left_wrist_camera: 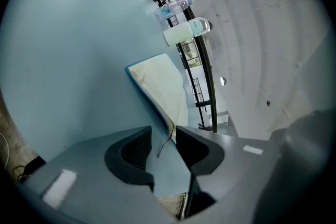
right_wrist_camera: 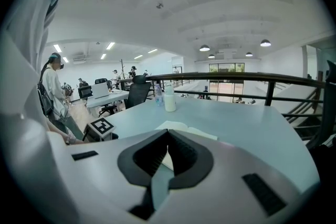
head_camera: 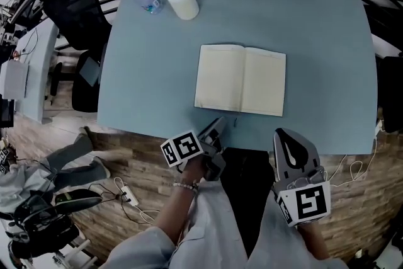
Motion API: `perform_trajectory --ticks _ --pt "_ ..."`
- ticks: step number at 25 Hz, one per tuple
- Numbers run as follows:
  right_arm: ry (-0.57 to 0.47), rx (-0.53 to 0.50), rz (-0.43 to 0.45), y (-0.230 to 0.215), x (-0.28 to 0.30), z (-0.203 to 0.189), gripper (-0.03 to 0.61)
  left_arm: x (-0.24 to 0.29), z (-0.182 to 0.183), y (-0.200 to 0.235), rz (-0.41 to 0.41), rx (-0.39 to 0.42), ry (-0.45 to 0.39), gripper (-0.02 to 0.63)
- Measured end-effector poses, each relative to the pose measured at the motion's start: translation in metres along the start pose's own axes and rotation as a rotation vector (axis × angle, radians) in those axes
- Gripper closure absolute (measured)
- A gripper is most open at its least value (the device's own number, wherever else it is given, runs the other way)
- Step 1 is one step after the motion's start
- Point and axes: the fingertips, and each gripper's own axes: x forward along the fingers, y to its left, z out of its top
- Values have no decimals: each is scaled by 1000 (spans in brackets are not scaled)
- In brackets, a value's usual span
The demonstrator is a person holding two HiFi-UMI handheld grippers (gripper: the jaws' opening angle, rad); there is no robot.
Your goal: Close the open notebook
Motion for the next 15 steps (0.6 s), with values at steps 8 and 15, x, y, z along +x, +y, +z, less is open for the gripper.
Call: perform_trajectory --ticks 8,15 --pt "7 8 -14 -3 4 3 577 13 12 -5 -27 -26 -9 491" --pt "8 10 -22 -12 3 6 577 22 21 -10 -48 -74 -26 491"
